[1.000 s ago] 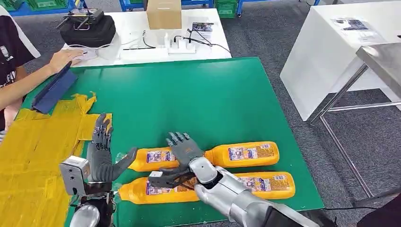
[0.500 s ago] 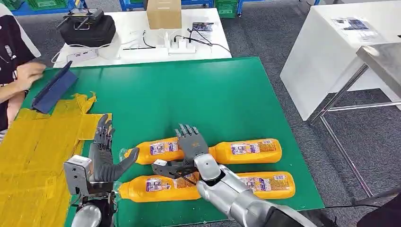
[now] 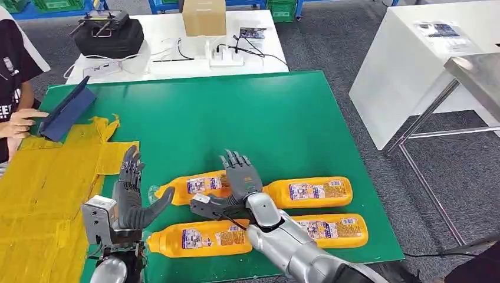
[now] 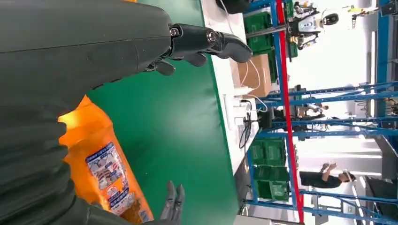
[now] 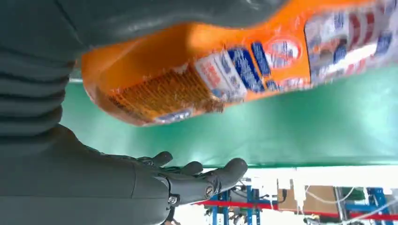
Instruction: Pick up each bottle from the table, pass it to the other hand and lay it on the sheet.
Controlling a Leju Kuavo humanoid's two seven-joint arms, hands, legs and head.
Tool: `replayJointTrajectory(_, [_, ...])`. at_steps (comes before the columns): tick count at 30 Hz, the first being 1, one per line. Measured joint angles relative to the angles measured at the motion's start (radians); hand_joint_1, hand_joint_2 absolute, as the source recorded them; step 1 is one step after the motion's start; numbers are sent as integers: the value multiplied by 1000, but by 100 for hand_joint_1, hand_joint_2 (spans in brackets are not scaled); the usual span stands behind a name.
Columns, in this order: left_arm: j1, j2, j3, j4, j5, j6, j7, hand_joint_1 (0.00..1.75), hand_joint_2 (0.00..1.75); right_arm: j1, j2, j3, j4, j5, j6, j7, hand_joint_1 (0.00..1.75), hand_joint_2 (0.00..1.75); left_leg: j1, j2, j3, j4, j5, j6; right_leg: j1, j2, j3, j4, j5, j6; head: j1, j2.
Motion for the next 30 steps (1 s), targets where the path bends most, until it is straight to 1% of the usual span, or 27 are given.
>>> replayJointTrajectory(1, [0, 0, 0, 2, 0, 0, 0, 0, 175, 2, 0, -4, 0, 4, 6, -1, 5, 175, 0, 0, 0, 0, 0, 0, 0, 0, 0, 0, 0, 0, 0, 0])
replayJointTrajectory(2, [0, 0, 0, 4, 0, 0, 0, 0, 175, 2, 0, -6, 0, 9, 17, -3, 37, 175, 0, 0, 0, 0, 0, 0, 0, 0, 0, 0, 0, 0, 0, 0])
replayJointTrajectory(3, [0, 0, 0, 5, 0, 0, 0, 0, 175, 3, 0, -7, 0, 12, 30, -7, 51, 175, 0, 0, 0, 0, 0, 0, 0, 0, 0, 0, 0, 0, 0, 0])
replayJointTrajectory(5, [-2, 0, 0, 9, 0, -5, 0, 0, 175, 3, 0, -7, 2, 13, 69, -17, 58, 175, 0, 0, 0, 0, 0, 0, 0, 0, 0, 0, 0, 0, 0, 0])
replayJointTrajectory(7, [-4, 0, 0, 15, 0, -9, 0, 0, 175, 3, 0, -7, 7, 16, 100, -25, 93, 175, 0, 0, 0, 0, 0, 0, 0, 0, 0, 0, 0, 0, 0, 0])
replayJointTrajectory(11, [-21, -5, 0, 32, 7, -18, -10, 0, 175, -16, -2, -7, 35, 18, 212, -42, 93, 175, 0, 0, 1, 0, 0, 0, 0, 0, -1, 0, 0, 0, 0, 0])
replayJointTrajectory(12, [-27, -7, 0, 38, 9, -18, -12, 0, 175, -25, -3, -7, 42, 18, 234, -50, 93, 175, 0, 0, 2, 0, 0, 0, 0, 0, -8, 0, 0, 0, 0, 0])
replayJointTrajectory(13, [-33, -8, -2, 44, 11, -19, -13, 0, 175, -35, -4, -6, 50, 18, 251, -55, 96, 175, 0, 0, 2, 0, 0, 0, 0, 0, -8, 0, 0, 0, 0, 0])
replayJointTrajectory(14, [-38, -9, -3, 48, 13, -19, -14, 0, 175, -42, -4, -6, 55, 18, 259, -59, 77, 175, 0, 0, 2, 0, 0, 0, 0, 0, -8, 0, 0, 0, 0, 0])
replayJointTrajectory(15, [-41, -10, -3, 53, 16, -19, -15, 0, 175, -46, -5, -6, 60, 18, 264, -61, 80, 175, 0, 0, 2, 0, 0, 0, 0, 0, -8, 0, 0, 0, 0, 0])
replayJointTrajectory(16, [-42, -11, -3, 56, 17, -19, -16, 0, 175, -49, -5, -6, 64, 18, 265, -63, 113, 175, 0, 0, 2, 0, 0, 0, 0, 0, -8, 0, 0, 0, 0, 0])
replayJointTrajectory(17, [-44, -13, -4, 60, 17, -19, -16, 0, 175, -52, -5, -6, 69, 19, 268, -65, 133, 175, 0, 0, 2, 0, 0, 0, 0, 0, -8, 0, 0, 0, 0, 0])
replayJointTrajectory(19, [-49, -14, -4, 67, 19, -19, -19, 0, 175, -60, -5, -2, 76, 30, 285, -68, 164, 175, 0, 0, 2, 0, 0, 0, 0, 0, -8, 0, 0, 0, 0, 0])
replayJointTrajectory(20, [-53, -14, -4, 72, 20, -19, -20, 0, 175, -66, -5, 4, 81, 42, 302, -70, 173, 175, 0, 0, 3, 0, 0, 0, 0, 0, -8, 0, 0, 0, 0, 0])
replayJointTrajectory(30, [-77, -17, -15, 105, 38, -21, -31, 0, 175, -96, -11, 45, 111, 65, 319, -69, 175, 175, 0, 0, 5, 0, 0, 0, 0, 0, -6, 0, 0, 0, 0, 0])
